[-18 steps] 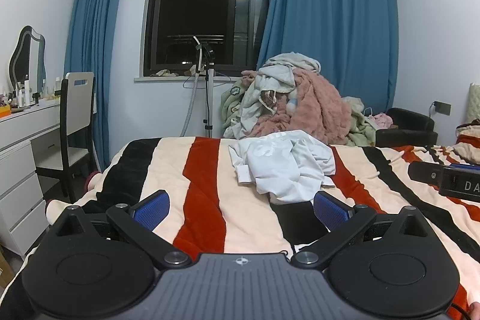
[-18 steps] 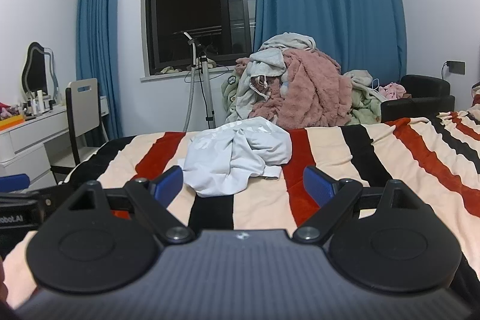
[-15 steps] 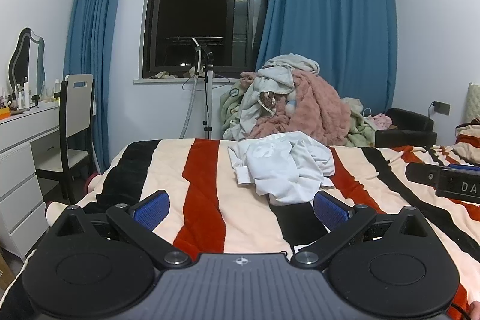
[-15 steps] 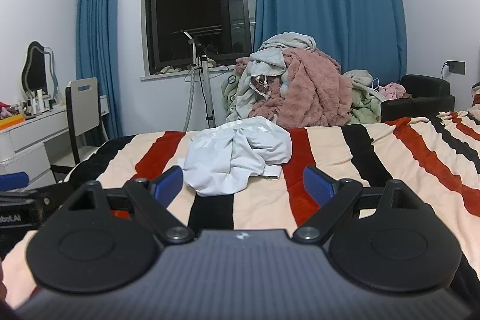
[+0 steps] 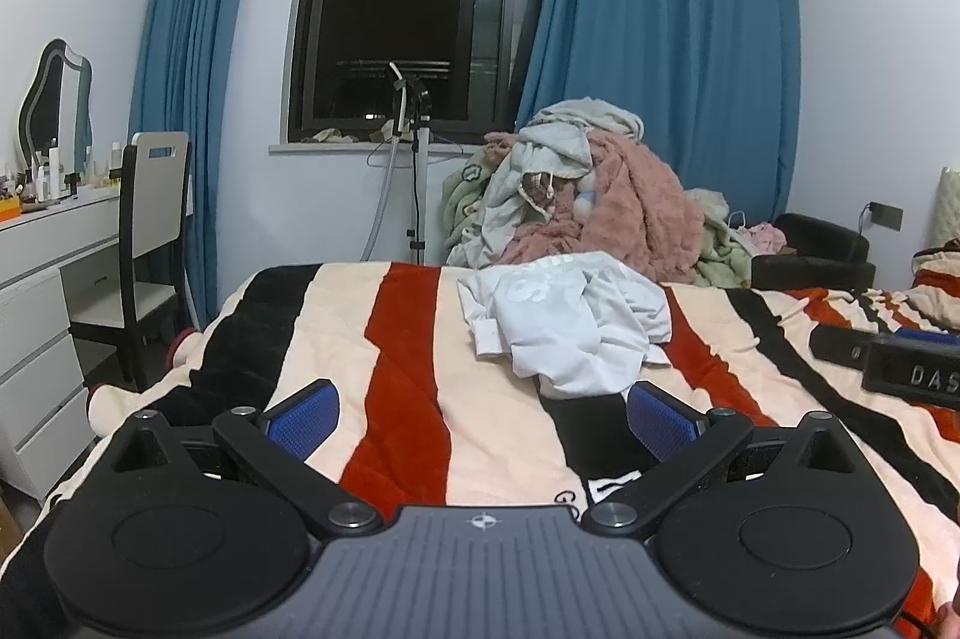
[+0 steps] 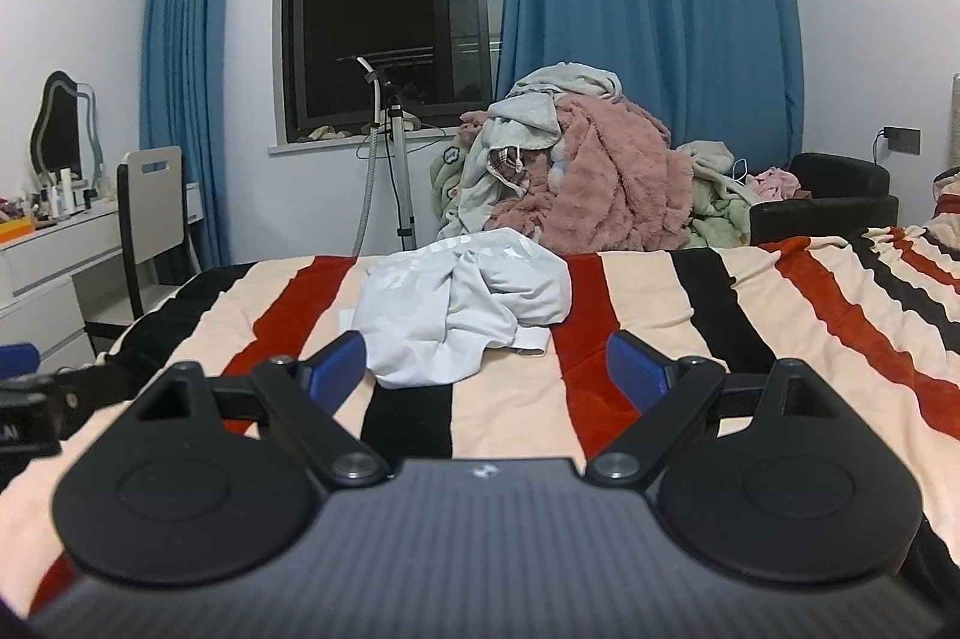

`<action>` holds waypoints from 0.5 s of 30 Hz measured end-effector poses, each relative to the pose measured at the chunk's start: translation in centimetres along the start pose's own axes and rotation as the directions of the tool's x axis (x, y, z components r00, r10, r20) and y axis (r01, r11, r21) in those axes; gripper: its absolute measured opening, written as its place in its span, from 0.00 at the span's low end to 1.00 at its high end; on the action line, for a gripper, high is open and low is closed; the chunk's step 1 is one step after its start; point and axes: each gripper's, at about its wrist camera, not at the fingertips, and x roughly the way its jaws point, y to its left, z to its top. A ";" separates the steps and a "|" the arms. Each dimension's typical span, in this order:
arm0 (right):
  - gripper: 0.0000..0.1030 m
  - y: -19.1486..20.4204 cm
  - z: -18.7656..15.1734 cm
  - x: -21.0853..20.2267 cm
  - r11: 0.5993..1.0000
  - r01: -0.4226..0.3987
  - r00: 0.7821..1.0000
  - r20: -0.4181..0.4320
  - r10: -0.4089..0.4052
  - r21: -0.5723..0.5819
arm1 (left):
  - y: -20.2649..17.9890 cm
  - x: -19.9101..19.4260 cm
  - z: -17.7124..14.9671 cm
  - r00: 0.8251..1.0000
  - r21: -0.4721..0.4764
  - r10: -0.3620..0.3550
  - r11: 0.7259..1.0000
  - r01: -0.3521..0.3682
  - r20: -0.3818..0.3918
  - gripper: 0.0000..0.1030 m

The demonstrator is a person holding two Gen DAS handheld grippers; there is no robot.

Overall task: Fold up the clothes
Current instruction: 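Move both grippers toward the crumpled white T-shirt on the bed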

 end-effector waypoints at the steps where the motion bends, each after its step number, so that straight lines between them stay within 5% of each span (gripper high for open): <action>1: 0.86 -0.1 0.0 0.0 1.000 0.001 1.000 -0.002 -0.001 0.003 | 0.0 0.1 -0.1 1.000 -0.002 0.000 1.000 0.000 -0.004 1.00; 8: 0.86 -0.3 0.0 0.6 1.000 0.002 1.000 -0.026 -0.001 0.021 | -0.1 0.5 -0.6 1.000 0.009 0.018 1.000 -0.018 -0.012 1.00; 15: 0.86 -0.5 0.0 -0.1 0.999 -0.006 0.999 0.051 0.003 0.047 | -0.4 0.4 -0.7 1.000 0.011 0.014 1.000 -0.013 -0.020 1.00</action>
